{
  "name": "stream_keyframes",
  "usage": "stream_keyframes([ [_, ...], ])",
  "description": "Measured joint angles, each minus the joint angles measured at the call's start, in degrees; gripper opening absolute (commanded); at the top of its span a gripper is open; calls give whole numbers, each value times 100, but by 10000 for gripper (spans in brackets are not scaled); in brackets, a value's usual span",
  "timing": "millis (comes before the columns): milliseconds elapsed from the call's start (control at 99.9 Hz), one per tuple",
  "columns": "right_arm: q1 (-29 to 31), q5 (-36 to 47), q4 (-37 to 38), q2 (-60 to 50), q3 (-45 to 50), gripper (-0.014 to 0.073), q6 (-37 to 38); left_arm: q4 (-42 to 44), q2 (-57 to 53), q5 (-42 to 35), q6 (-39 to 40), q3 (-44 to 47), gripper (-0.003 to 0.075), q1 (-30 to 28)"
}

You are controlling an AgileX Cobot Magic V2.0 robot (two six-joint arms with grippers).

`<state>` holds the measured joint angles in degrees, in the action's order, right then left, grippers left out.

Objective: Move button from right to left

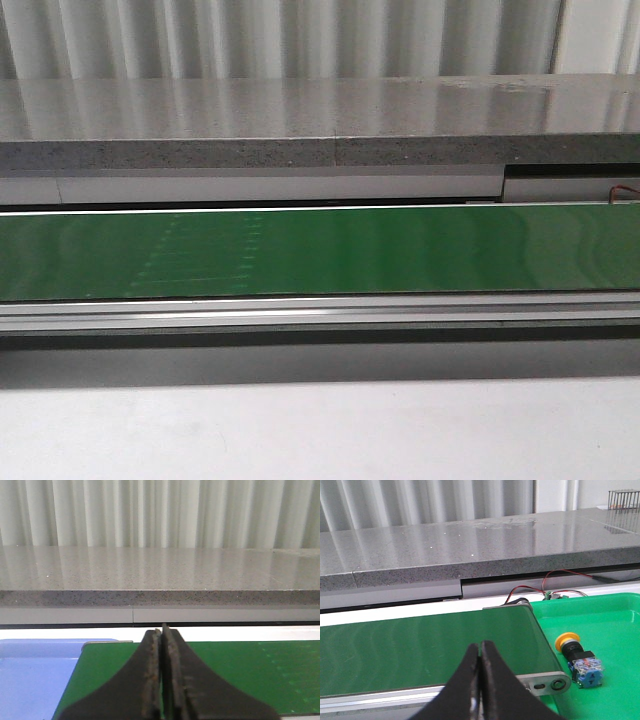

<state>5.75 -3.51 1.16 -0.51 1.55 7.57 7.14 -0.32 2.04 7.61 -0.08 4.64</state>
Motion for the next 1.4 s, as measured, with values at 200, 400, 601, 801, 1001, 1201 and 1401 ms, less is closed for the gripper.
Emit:
stream_keyframes([
  [200,0,0,0,0,0,-67,0,0,0,0,0,0,-20,0],
  [400,0,0,0,0,0,-67,0,0,0,0,0,0,-20,0],
  [601,0,0,0,0,0,-67,0,0,0,0,0,0,-20,0],
  [801,0,254,0,0,0,-67,0,0,0,0,0,0,-20,0],
  [1001,0,-271,-33,0,-434,-67,0,0,0,0,0,0,-20,0],
  [1201,0,-2035,5,810,-1690,-67,0,0,0,0,0,0,-20,0],
  [1401,0,-3451,26,2381,-2938,-67,0,0,0,0,0,0,-20,0],
])
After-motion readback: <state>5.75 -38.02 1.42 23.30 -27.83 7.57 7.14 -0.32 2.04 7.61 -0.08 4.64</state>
